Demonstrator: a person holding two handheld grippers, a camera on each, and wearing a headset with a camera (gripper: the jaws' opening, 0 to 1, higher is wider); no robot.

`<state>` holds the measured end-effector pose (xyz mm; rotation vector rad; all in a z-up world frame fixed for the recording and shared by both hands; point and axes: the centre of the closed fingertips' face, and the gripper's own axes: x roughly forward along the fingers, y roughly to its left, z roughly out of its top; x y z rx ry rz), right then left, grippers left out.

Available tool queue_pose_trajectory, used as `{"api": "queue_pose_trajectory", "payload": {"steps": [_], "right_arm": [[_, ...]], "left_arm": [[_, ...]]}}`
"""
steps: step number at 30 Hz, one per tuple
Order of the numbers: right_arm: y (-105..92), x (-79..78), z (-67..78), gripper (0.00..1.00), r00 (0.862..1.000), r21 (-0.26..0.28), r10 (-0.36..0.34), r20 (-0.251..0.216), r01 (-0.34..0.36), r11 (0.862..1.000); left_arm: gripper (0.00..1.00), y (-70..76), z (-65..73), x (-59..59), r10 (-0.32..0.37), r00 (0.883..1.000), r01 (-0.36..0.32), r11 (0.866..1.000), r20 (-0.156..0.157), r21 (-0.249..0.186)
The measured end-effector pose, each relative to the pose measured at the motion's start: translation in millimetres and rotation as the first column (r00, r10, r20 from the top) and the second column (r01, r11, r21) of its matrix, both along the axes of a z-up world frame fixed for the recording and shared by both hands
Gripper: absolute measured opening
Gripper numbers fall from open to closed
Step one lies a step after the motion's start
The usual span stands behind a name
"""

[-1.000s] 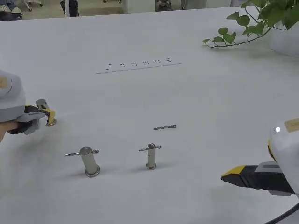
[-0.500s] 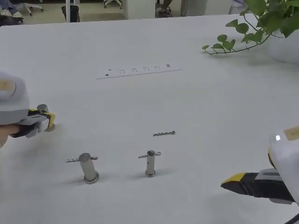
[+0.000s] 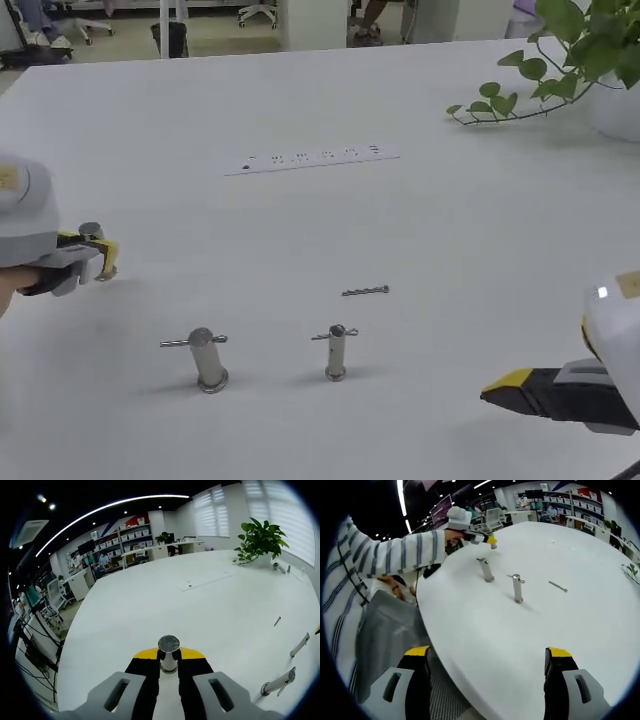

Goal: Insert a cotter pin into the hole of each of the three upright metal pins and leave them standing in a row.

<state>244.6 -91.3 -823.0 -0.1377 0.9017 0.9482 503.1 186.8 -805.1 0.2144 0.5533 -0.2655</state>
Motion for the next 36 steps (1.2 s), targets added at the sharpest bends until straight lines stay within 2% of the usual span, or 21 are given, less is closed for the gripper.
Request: {"api": "queue_pose_trajectory", "payload": {"steps": [3,7,8,10,12,13,23,28,31,35,36], "right_arm": [[-0.2,2.9,2.6,0.95,1.000,0.005,-0.004,0.013,0.004,1.000],[-0.3,7.0,6.8,0.95,0.999,0.008,-0.002,0.033,0.001,1.000],[-0.2,7.7,8.0,0.95,0.999,0.008,0.000,0.037,-0.001,1.000],[-1.1,9.4,9.8,0.95,0.999,0.007,0.001,0.044,-0.001,1.000],[-4.0,12.5,13.0,0.95,0.998,0.007,-0.005,0.057,0.005,1.000],[-6.1,14.6,14.8,0.95,0.998,0.008,-0.012,0.064,0.011,1.000],[-16.8,23.6,23.1,0.95,0.994,0.005,-0.043,0.102,0.043,0.999],[-15.2,24.8,26.8,0.95,0.992,0.026,-0.056,0.111,0.054,0.998],[-14.0,24.6,27.9,0.95,0.992,0.033,-0.059,0.113,0.056,0.998],[-12.7,22.7,28.2,0.95,0.991,0.038,-0.060,0.117,0.056,0.998],[-12.5,22.0,27.8,0.95,0.991,0.039,-0.061,0.115,0.057,0.998]], "left_arm": [[0.11,3.6,10.0,-12.4,0.011,1.000,-0.010,1.000,0.007,-0.025],[0.11,5.1,18.5,-35.0,0.002,1.000,-0.002,0.999,0.006,-0.052],[0.11,6.5,20.5,-40.7,0.018,1.000,-0.018,0.997,0.005,-0.075],[0.11,9.2,23.0,-50.6,0.024,1.000,-0.023,0.996,0.001,-0.082],[0.11,12.5,24.6,-63.2,0.026,1.000,-0.026,0.997,-0.003,-0.067],[0.11,14.1,25.1,-71.3,0.032,0.999,-0.033,0.997,-0.013,-0.074],[0.11,7.9,27.4,-135.0,0.041,0.998,-0.046,0.994,-0.047,-0.101],[0.11,-0.8,27.6,-155.8,0.033,0.997,-0.040,0.993,-0.067,-0.110],[0.11,-5.9,26.0,-162.3,0.027,0.997,-0.034,0.995,-0.072,-0.097],[0.11,-13.2,24.1,-169.1,0.036,0.996,-0.045,0.993,-0.082,-0.107],[0.11,-16.0,23.3,-170.8,0.034,0.996,-0.042,0.995,-0.081,-0.094]]}}
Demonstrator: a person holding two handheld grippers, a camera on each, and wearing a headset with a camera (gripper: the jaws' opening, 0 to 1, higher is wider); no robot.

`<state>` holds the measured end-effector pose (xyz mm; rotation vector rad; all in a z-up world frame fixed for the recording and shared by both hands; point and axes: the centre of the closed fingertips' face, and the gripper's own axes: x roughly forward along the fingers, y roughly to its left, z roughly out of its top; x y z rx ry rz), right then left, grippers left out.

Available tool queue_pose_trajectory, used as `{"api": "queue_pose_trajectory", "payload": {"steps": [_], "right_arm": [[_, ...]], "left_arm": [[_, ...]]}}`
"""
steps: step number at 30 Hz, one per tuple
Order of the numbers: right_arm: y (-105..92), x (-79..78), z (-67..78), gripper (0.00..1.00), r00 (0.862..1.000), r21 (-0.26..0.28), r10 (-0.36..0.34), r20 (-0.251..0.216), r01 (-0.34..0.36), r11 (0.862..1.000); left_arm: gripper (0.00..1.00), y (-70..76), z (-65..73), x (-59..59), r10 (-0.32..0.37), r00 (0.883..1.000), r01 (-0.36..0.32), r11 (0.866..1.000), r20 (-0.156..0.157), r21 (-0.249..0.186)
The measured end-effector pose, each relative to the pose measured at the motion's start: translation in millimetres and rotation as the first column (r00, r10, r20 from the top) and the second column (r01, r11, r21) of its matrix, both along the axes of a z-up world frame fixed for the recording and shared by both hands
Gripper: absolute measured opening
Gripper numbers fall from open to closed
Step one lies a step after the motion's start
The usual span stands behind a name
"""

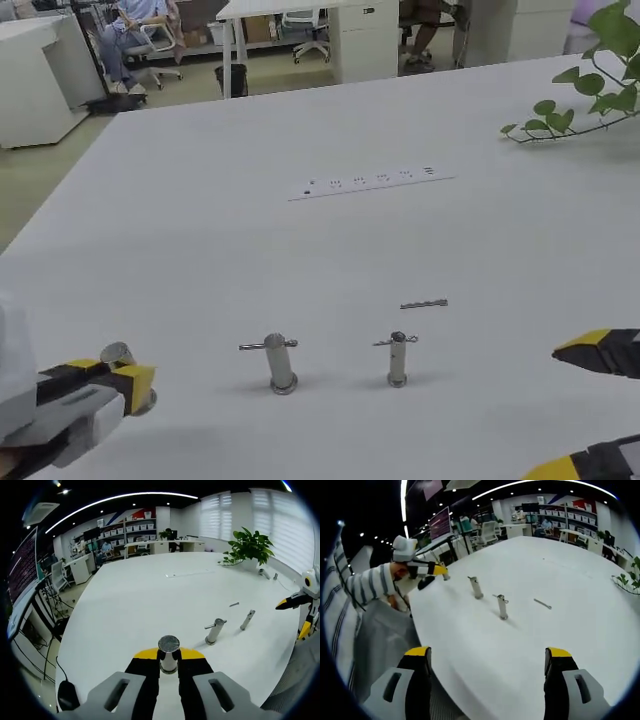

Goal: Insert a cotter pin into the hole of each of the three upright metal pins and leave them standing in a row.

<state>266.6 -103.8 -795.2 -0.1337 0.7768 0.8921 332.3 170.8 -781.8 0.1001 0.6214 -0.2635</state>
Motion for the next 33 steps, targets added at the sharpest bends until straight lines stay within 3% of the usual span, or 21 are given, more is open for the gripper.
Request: {"api": "queue_pose_trajectory", "payload": {"steps": [3,13,19,28,33], "right_arm": [[0.3,-2.3,-2.4,0.95,1.000,-0.001,0.001,-0.005,-0.001,1.000],[-1.6,-0.7,-2.8,0.94,1.000,0.006,-0.018,0.003,0.018,1.000],[-3.0,-0.2,-2.6,0.93,1.000,0.006,-0.022,0.009,0.022,1.000],[-3.6,-2.8,-4.5,0.93,1.000,0.006,-0.021,0.005,0.021,1.000],[-3.0,-3.8,-4.5,0.93,1.000,0.008,-0.017,0.004,0.017,1.000]], "left_arm": [[0.11,-6.6,-1.1,-3.1,-0.007,1.000,0.007,1.000,-0.002,0.013],[0.11,-34.2,-14.3,-11.1,-0.048,0.998,0.048,0.999,-0.026,-0.015],[0.11,-45.2,-27.5,-11.1,-0.075,0.997,0.075,0.997,-0.037,0.013],[0.11,-63.8,-38.8,-11.5,-0.109,0.993,0.110,0.994,-0.044,0.020],[0.11,-73.8,-42.7,-13.7,-0.109,0.993,0.109,0.994,-0.049,-0.007]]}}
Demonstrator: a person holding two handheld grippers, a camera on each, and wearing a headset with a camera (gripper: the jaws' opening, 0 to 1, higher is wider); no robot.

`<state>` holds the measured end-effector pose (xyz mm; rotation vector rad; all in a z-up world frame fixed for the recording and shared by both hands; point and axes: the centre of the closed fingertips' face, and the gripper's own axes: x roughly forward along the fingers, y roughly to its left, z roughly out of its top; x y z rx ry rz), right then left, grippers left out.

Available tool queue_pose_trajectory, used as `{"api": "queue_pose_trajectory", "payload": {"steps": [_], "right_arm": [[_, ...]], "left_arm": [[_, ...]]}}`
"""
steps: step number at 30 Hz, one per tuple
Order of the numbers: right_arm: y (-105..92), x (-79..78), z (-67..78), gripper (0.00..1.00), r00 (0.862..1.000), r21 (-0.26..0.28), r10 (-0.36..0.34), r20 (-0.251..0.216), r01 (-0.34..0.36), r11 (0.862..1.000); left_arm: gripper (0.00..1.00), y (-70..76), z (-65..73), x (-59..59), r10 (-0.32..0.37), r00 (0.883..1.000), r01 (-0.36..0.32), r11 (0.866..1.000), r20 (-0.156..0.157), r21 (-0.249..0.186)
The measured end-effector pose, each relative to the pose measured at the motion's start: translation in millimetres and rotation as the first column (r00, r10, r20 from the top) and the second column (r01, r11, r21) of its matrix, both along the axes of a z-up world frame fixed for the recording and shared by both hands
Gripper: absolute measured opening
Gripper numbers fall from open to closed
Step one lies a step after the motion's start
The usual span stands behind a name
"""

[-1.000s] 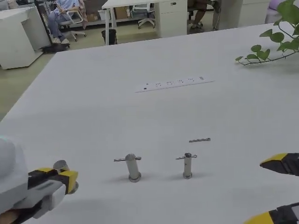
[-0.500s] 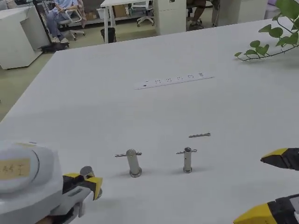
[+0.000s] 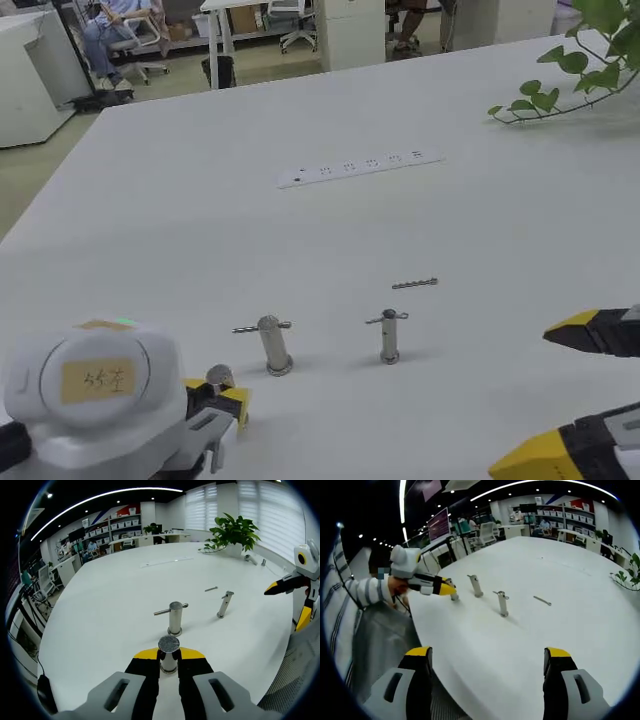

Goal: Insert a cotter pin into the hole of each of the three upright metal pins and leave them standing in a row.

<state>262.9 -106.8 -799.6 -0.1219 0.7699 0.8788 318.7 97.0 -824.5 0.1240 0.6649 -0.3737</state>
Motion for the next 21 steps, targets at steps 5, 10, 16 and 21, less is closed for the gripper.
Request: {"api": "queue_pose_trajectory", "payload": {"steps": [5,10,16,21], "right_arm": [[-0.9,1.1,-0.4,0.93,1.000,-0.001,-0.003,0.000,0.003,1.000],[-2.4,1.0,-0.2,0.93,1.000,0.002,-0.008,-0.001,0.008,1.000],[-3.9,1.4,0.0,0.93,1.000,0.005,-0.013,0.001,0.013,1.000],[-3.6,0.2,-1.1,0.93,1.000,0.003,-0.008,-0.003,0.008,1.000]], "left_arm": [[0.11,-8.8,-5.5,-4.8,-0.006,1.000,0.006,1.000,-0.013,-0.009],[0.11,-13.1,-8.6,-5.2,-0.016,1.000,0.016,1.000,-0.020,-0.004],[0.11,-14.4,-11.8,-7.6,-0.010,1.000,0.010,1.000,-0.020,-0.008],[0.11,-15.0,-11.3,-6.3,-0.018,1.000,0.018,1.000,-0.011,-0.005]]}}
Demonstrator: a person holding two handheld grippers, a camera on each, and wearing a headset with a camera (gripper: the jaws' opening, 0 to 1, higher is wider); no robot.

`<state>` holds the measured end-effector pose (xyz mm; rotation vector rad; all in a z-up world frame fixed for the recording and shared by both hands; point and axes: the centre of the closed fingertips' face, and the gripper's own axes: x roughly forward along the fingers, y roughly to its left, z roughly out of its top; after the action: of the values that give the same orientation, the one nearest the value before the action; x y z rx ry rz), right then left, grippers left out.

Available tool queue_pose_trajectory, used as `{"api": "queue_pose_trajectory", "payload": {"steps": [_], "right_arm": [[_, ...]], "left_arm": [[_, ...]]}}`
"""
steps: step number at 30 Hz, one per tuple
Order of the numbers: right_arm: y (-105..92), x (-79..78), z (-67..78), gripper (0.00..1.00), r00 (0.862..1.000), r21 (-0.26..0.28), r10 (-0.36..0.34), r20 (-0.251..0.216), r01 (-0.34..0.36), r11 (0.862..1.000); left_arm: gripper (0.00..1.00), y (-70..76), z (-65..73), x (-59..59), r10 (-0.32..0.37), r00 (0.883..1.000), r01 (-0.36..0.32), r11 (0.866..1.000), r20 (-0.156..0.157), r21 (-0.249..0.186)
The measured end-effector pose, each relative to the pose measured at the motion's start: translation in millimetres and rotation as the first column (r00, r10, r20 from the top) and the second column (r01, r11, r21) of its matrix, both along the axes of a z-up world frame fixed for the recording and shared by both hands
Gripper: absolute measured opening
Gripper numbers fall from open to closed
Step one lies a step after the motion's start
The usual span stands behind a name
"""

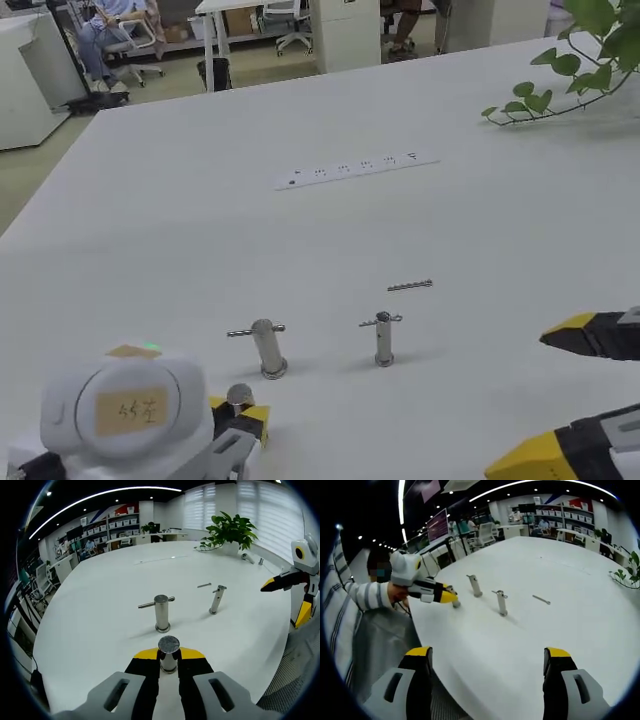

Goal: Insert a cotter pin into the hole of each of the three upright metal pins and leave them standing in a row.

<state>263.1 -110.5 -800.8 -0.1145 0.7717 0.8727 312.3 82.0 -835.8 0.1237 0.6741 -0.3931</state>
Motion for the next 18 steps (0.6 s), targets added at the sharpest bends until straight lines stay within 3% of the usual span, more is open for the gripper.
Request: {"api": "queue_pose_trajectory", "payload": {"steps": [10,14,18], "right_arm": [[3.4,-0.4,1.2,0.93,1.000,0.000,0.013,0.006,-0.013,1.000],[3.0,-1.1,0.6,0.93,1.000,0.000,0.013,0.004,-0.013,1.000],[3.0,-2.1,-0.9,0.93,1.000,-0.006,0.020,-0.002,-0.020,1.000]], "left_arm": [[0.12,-0.6,-0.7,-2.3,0.016,1.000,-0.016,1.000,0.000,-0.008],[0.12,-0.7,-0.8,-2.5,0.033,0.999,-0.033,0.999,-0.008,-0.034],[0.18,-3.3,-1.1,-4.2,-0.001,1.000,0.001,0.999,-0.012,-0.036]]}}
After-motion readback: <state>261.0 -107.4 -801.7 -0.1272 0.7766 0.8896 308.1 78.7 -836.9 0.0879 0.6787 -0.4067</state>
